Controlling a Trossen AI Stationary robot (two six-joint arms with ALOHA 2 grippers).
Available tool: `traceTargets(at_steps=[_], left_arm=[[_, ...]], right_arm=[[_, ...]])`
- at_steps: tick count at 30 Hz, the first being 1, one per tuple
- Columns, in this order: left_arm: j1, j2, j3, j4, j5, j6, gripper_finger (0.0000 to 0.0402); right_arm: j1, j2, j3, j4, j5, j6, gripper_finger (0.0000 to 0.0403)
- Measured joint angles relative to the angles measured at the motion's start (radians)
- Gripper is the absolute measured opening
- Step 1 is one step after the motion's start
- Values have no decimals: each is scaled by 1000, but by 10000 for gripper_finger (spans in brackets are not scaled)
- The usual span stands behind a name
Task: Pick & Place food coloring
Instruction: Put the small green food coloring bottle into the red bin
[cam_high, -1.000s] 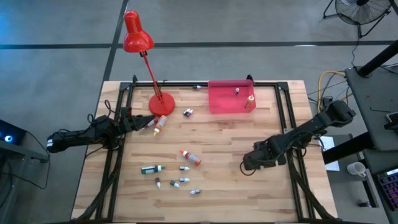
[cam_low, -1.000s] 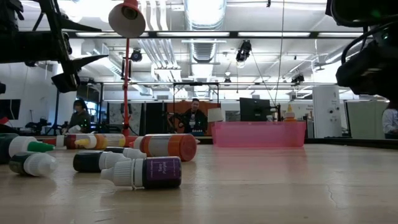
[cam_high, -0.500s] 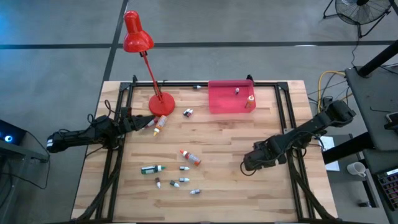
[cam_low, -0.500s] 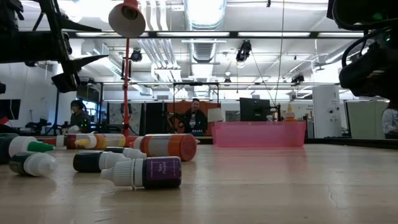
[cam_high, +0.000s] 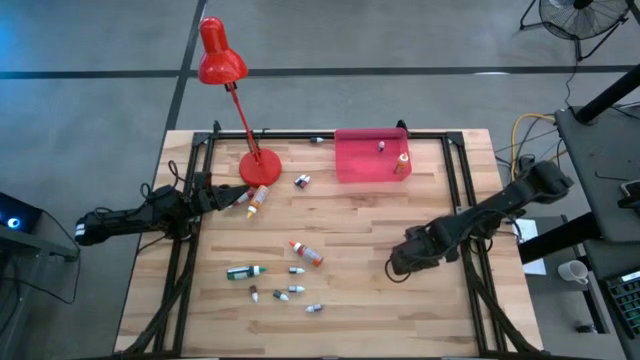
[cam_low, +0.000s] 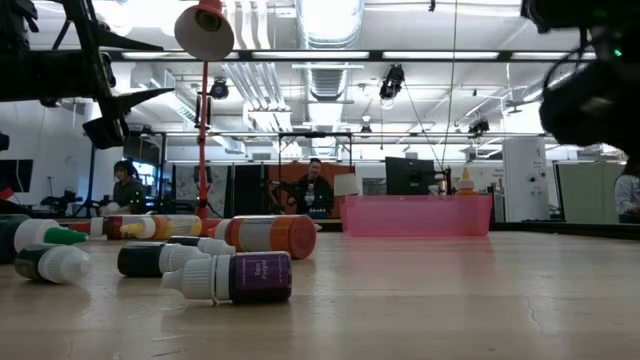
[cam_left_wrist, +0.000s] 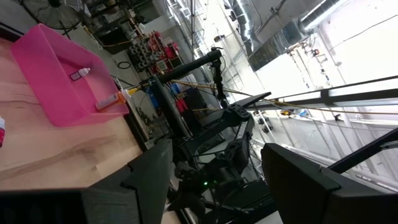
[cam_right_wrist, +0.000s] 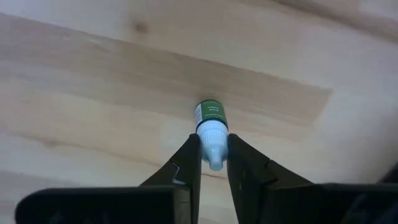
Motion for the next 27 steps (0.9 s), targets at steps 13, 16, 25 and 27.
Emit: traceTargets(at_steps=[13, 16, 25, 27], left_arm=[[0, 0, 0, -1, 0, 0, 220], [0, 0, 0, -1, 0, 0, 220], [0, 0, 0, -2, 0, 0, 220], [0, 0, 0, -2, 0, 0, 220]], right_arm=[[-337, 40, 474, -422, 329, -531, 49], [-461, 60, 558, -423, 330, -688, 49], [-830, 201, 726, -384, 330, -1093, 49], [-893, 252, 763, -381, 327, -1183, 49]])
